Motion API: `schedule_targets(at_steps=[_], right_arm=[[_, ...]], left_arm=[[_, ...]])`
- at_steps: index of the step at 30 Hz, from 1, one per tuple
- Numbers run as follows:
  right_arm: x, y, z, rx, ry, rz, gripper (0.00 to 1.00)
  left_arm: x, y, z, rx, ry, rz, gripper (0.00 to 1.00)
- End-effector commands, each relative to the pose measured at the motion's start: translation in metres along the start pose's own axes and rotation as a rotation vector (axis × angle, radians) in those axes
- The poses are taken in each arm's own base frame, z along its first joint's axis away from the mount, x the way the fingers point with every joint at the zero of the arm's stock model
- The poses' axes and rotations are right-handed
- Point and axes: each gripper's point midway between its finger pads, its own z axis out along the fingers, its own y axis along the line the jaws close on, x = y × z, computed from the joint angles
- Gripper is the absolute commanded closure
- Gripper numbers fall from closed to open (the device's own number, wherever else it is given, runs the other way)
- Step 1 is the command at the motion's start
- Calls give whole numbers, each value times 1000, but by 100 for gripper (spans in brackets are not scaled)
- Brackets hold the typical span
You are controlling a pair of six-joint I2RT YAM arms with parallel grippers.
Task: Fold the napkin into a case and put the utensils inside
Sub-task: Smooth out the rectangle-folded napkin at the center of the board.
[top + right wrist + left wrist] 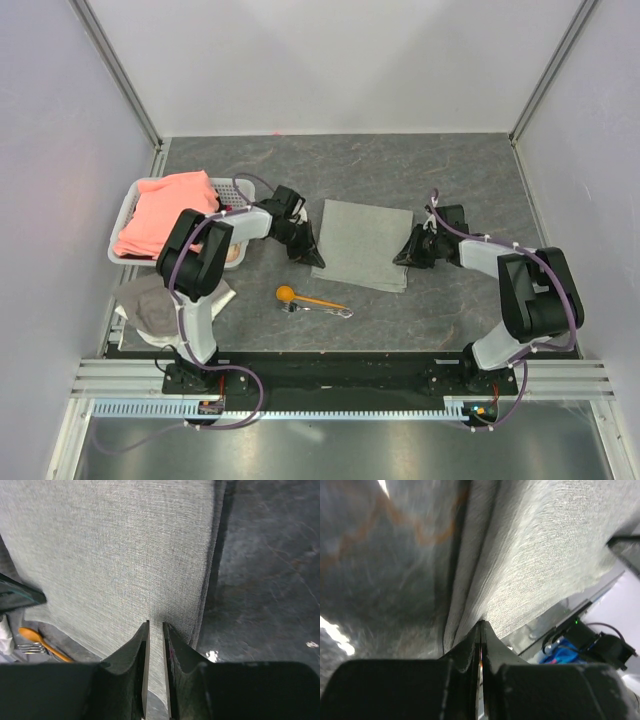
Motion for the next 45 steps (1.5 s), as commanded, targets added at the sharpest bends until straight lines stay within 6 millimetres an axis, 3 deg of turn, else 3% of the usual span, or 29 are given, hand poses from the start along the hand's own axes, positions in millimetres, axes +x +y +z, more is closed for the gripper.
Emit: schedule_targets(at_steps=[1,3,6,9,15,16,18,19,20,21,22,24,25,27,28,29,31,32,34,35,39,43,45], right_arm=[[4,-33,-14,162,-50,-25,75],[3,-42,-22,231,-49,-49,73],[-11,-38,-33,249,-95,-78,63],[-25,-21,-34,200,-117,-98,55],[-53,2,-32,142,-129,-144,51],[-57,3,-34,148,-133,-148,51],[-68,14,-38,138,-146,-163,48],[-70,19,-36,125,-141,-170,47],[-74,34,-36,101,-146,-194,45],[-72,39,-31,93,-132,-202,44],[-69,57,-26,61,-121,-226,43],[-56,75,-11,25,-78,-248,43],[-42,103,-2,-48,-51,-268,43],[-25,125,11,-132,-12,-263,45],[-17,142,18,-192,-17,-267,47],[-10,150,21,-223,-1,-233,56],[-1,158,30,-242,0,-234,66],[-2,163,32,-252,-15,-224,78],[5,166,38,-274,-8,-219,88],[7,168,41,-280,-3,-207,91],[33,166,58,-283,66,-199,97],[71,157,71,-275,142,-212,98],[80,147,72,-258,156,-216,99]], left_arm=[[-33,31,-5,-194,-127,71,92],[-34,24,-17,-196,-148,103,90],[-23,13,-23,-142,-125,131,84],[-7,7,-16,-101,-93,153,81],[13,-4,1,-67,-66,129,85],[11,-17,-9,-46,-110,152,85],[17,-18,-17,-67,-159,143,85],[15,-28,-34,-52,-223,151,85],[16,-19,-40,-81,-267,135,83],[15,-22,-48,-72,-299,127,77],[15,-26,-54,-55,-324,129,75],[23,-43,-70,18,-337,150,75],[24,-48,-75,39,-343,151,75],[23,-69,-90,116,-366,169,74],[18,-76,-95,144,-382,177,74],[12,-92,-103,201,-389,200,74],[-5,-95,-102,216,-376,171,81],[-15,-108,-107,248,-376,180,83],[-33,-106,-96,252,-345,140,88],[-45,-117,-101,270,-366,144,90],[-67,-124,-89,293,-373,111,91],[-80,-119,-66,305,-349,80,91],[-86,-118,-58,306,-344,78,92]])
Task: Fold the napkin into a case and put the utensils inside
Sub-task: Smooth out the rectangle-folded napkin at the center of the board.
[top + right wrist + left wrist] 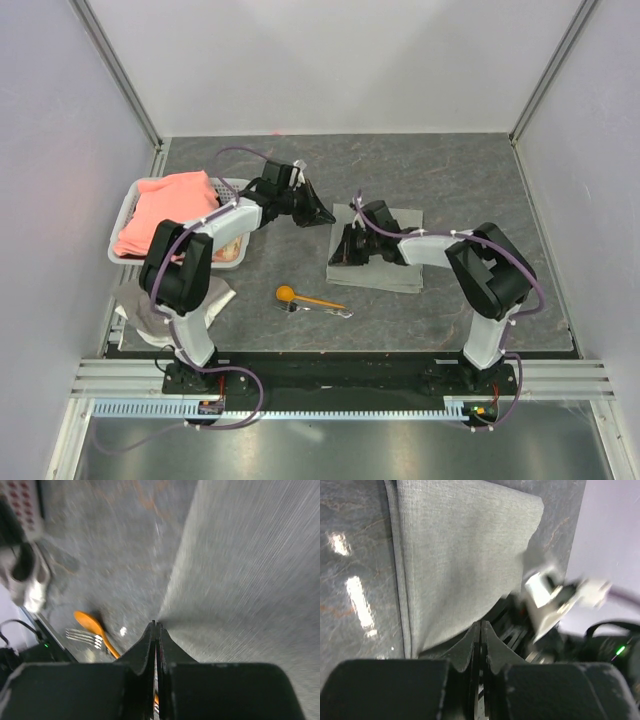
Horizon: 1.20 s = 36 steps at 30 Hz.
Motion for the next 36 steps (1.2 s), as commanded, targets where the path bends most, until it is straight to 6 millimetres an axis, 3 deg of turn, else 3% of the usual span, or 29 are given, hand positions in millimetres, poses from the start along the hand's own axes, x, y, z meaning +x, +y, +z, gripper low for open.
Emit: schedule_targets(at_steps=[1,7,13,16,19,24,31,36], right_arm=[[33,-12,5,1,51,-1,99],[61,-41,-23,75,104,-85,100],[45,-71,-69,126,69,-96,100],[24,-59,-82,81,5,-84,98],[6,-43,-82,44,-38,-73,95],[0,-31,-70,-35,-38,-8,92],[21,-28,-62,-91,12,20,94],[46,-37,-56,-101,53,45,95]], left_arm=[[-13,-14,18,70,0,-21,92],[0,1,36,49,4,-18,92],[-1,6,47,53,-8,-37,93],[-2,9,56,49,3,-55,93],[-1,12,64,52,14,-71,93],[-7,15,76,52,14,-71,93],[-15,20,93,51,17,-86,93],[-17,40,103,7,14,-133,93]])
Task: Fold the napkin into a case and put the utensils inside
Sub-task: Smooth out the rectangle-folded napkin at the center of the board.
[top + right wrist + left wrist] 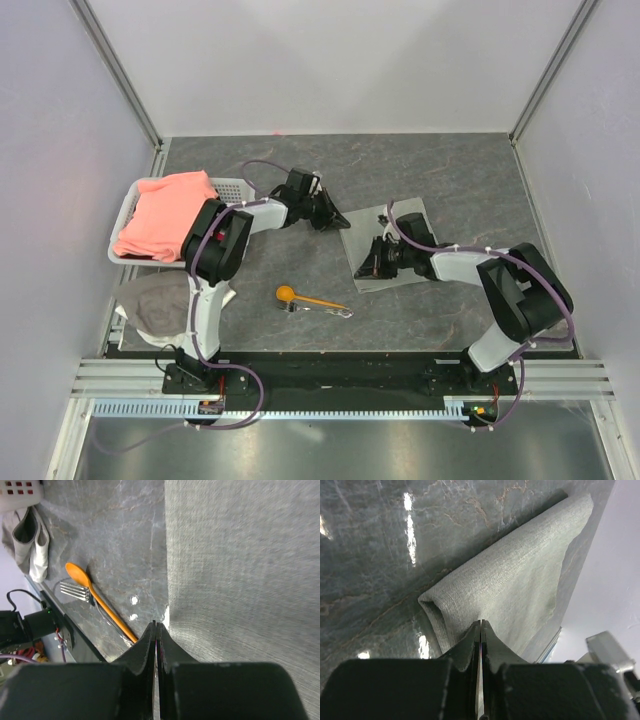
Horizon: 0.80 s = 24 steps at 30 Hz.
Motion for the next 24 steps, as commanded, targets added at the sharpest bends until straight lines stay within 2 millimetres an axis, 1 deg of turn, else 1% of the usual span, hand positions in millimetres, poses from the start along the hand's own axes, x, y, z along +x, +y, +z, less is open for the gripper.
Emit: schedule_targets(at_steps=[1,4,7,8,9,10,12,13,15,16,17,18,19,21,22,24], right_arm=[[20,-4,7,-38,32,14,95],[33,-16,7,-16,49,28,95],[44,-26,5,6,58,40,96],[52,-32,5,17,65,56,96],[55,-34,5,19,68,62,97],[59,-37,4,24,72,70,97],[63,-37,3,19,76,77,97],[65,-37,2,18,74,81,97],[63,-33,-1,10,64,81,97],[61,-32,-2,9,64,82,97],[58,-27,-3,-1,53,72,97],[55,-25,-4,-2,46,70,97],[48,-20,-5,-4,39,65,97],[35,-7,-7,-30,21,48,96],[20,4,-8,-47,1,33,95],[2,16,-11,-63,-22,4,93]], left_arm=[[-15,4,8,1,-31,-53,93],[-18,20,12,-27,-21,-71,94],[-28,33,13,-41,-28,-84,93],[-36,38,13,-37,-23,-85,93],[-41,38,12,-34,-23,-84,93],[-51,36,11,-21,-37,-76,93],[-51,46,12,-54,-25,-70,93],[-57,44,12,-51,-30,-61,93],[-57,50,13,-60,-9,-50,93],[-63,50,11,-62,-19,-45,93],[-64,48,9,-56,-10,-36,93],[-66,40,5,-30,-5,-21,93],[-68,27,-1,-1,-3,2,93],[-71,9,-12,19,-23,41,91],[-72,-13,-24,48,-41,77,90],[-71,-32,-35,64,-54,110,88]])
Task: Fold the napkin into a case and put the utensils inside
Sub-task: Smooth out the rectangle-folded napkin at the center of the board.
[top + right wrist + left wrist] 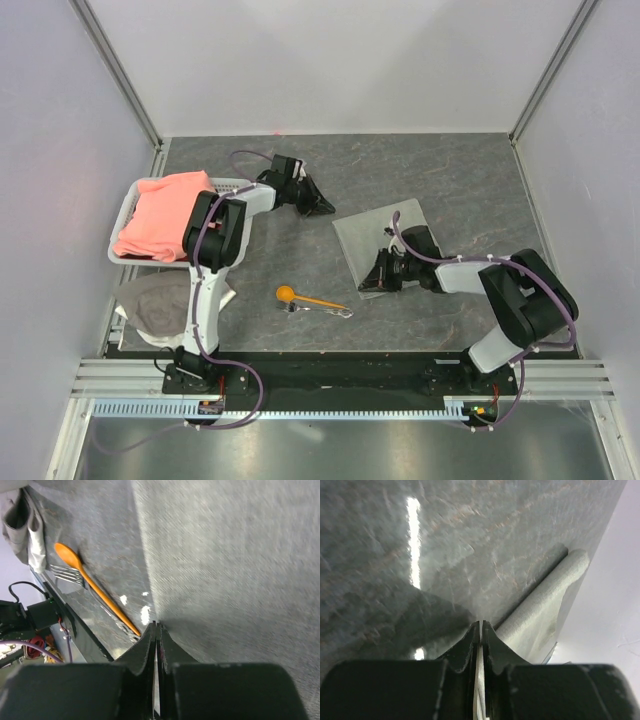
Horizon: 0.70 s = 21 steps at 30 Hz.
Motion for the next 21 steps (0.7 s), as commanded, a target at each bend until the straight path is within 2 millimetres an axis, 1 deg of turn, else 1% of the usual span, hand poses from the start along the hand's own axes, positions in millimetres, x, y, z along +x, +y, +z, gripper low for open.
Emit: schedule_targets(at_steps=[1,2,3,4,5,6,7,8,9,10,11,12,13,14,15,16,17,18,20,21], right_arm=[[-56,45,-12,-51,-85,-80,90],[-67,49,-15,-50,-100,-85,87],[-88,61,-19,-62,-138,-110,84],[-102,54,-25,-25,-165,-98,75],[-111,50,-25,-9,-174,-94,72],[-132,57,-29,-13,-212,-107,66],[-145,48,-36,4,-228,-74,64],[-153,38,-32,15,-225,-47,61],[-176,38,-40,12,-262,-40,60],[-185,35,-42,14,-276,-35,60],[-193,26,-37,23,-271,-19,60],[-211,31,-40,16,-295,-32,60],[-221,25,-42,19,-305,-22,60],[-226,14,-36,32,-299,-9,61],[-238,14,-38,32,-314,-11,64],[-245,9,-40,32,-320,-3,65],[-246,1,-35,33,-309,12,66],[-251,0,-36,29,-315,12,69],[-251,-8,-28,28,-302,21,74],[-249,-11,-26,22,-295,30,80]], left_arm=[[-1,-80,-47,98,-53,181,88],[0,-88,-54,103,-62,188,88],[6,-94,-57,106,-65,195,88],[11,-99,-65,108,-74,202,88],[16,-103,-67,111,-70,196,89],[30,-98,-64,101,-45,188,89],[36,-103,-64,114,-42,183,89],[43,-107,-66,121,-38,182,91],[57,-103,-62,113,-14,174,91],[62,-104,-61,120,-14,169,92],[67,-106,-61,126,-16,174,92],[82,-101,-56,114,9,172,92],[90,-100,-54,110,18,168,93],[96,-103,-52,123,25,176,93],[113,-102,-47,121,55,182,93],[122,-102,-44,126,76,184,93],[130,-103,-42,127,90,192,93],[144,-98,-36,117,123,196,93],[156,-98,-29,130,145,211,94],[165,-91,-24,118,170,208,94]])
